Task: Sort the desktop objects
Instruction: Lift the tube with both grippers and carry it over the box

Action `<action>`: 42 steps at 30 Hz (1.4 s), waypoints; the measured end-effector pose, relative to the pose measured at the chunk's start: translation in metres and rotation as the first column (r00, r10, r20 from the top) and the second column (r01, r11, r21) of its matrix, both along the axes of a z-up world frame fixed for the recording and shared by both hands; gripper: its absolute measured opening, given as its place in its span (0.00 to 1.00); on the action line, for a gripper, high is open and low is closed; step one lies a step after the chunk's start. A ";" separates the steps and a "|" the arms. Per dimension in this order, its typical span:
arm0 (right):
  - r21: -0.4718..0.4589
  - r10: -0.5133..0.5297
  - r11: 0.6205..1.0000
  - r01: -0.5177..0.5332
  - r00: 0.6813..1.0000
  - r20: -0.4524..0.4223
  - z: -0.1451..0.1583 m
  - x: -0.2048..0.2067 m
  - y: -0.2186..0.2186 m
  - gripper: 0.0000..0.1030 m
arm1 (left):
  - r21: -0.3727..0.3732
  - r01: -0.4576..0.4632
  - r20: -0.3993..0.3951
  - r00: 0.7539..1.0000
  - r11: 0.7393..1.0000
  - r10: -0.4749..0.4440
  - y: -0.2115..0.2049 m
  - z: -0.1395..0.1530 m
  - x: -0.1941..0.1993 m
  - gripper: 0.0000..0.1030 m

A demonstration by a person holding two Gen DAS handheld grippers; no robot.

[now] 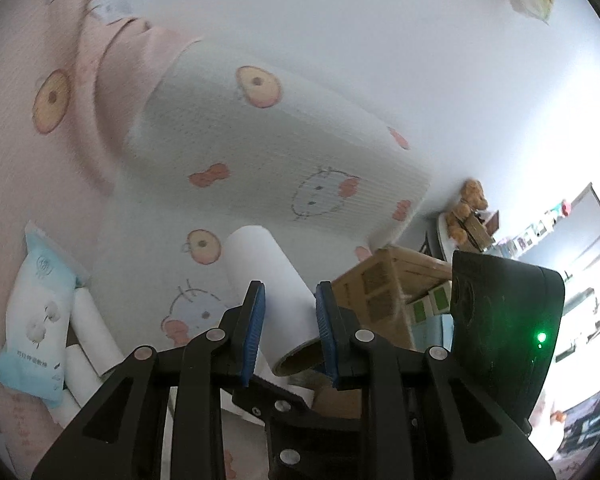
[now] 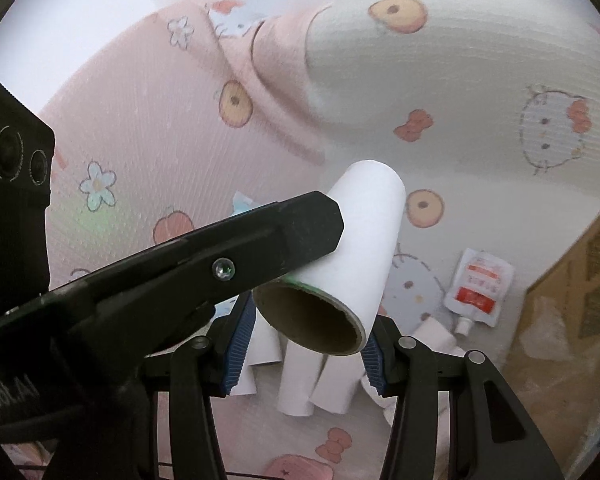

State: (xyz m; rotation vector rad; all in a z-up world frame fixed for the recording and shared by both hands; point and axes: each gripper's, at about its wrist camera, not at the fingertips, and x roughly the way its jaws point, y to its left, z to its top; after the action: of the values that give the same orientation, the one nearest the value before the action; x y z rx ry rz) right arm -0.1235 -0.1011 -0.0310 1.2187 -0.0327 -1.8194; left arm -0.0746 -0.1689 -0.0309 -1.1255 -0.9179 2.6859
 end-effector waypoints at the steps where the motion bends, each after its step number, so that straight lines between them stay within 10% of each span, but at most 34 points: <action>1: -0.005 -0.007 1.000 0.007 1.000 -0.006 0.002 -0.001 0.003 0.45 | -0.004 0.010 -0.006 1.000 1.000 -0.010 0.004 0.003 0.000 0.28; 21: -0.003 -0.112 0.993 0.116 0.949 -0.296 0.037 0.005 0.061 0.46 | 0.046 0.172 0.030 0.984 0.984 -0.174 0.048 0.037 -0.021 0.36; 42: 0.019 -0.211 0.974 0.224 0.941 -0.263 0.038 -0.032 0.132 0.46 | -0.007 0.329 0.110 0.939 0.944 -0.326 0.132 0.041 -0.079 0.45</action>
State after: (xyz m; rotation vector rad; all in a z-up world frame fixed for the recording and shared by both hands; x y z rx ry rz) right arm -0.1556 0.0308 0.0073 1.0323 0.0269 -2.1740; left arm -0.1537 -0.0364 0.0104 -1.3090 -0.6420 2.3934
